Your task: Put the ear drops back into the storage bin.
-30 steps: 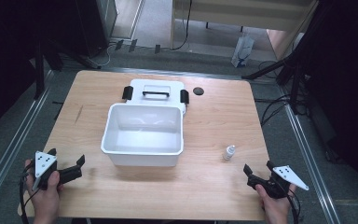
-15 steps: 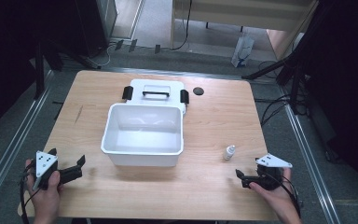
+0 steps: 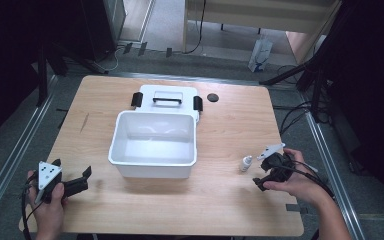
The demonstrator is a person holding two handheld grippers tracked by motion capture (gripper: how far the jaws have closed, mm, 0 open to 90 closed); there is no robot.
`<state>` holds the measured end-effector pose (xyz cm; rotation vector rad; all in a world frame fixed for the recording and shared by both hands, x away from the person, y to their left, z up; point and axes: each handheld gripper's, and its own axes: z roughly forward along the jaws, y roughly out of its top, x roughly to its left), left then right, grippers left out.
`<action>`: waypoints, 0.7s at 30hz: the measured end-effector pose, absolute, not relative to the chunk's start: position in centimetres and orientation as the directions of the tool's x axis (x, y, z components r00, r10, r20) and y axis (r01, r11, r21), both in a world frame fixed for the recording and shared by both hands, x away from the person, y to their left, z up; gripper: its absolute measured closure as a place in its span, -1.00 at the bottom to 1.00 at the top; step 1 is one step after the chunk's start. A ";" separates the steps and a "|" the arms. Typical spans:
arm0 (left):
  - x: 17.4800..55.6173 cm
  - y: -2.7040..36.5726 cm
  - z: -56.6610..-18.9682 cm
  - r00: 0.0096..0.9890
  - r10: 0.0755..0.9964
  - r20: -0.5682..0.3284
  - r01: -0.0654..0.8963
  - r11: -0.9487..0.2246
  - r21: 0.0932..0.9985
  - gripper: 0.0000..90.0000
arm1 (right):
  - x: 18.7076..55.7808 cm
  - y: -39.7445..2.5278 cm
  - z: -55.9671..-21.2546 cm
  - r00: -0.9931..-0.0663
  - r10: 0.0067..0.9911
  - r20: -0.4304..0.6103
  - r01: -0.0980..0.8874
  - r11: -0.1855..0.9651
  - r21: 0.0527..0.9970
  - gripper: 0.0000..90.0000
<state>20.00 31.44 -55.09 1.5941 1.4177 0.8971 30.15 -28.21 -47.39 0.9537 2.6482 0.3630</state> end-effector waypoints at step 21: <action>20.0 31.5 -55.1 0.121 0.993 -0.016 0.425 -0.037 0.905 -1.00 | 34.4 -22.4 -44.8 -0.822 0.524 -0.224 0.520 0.850 0.083 -0.14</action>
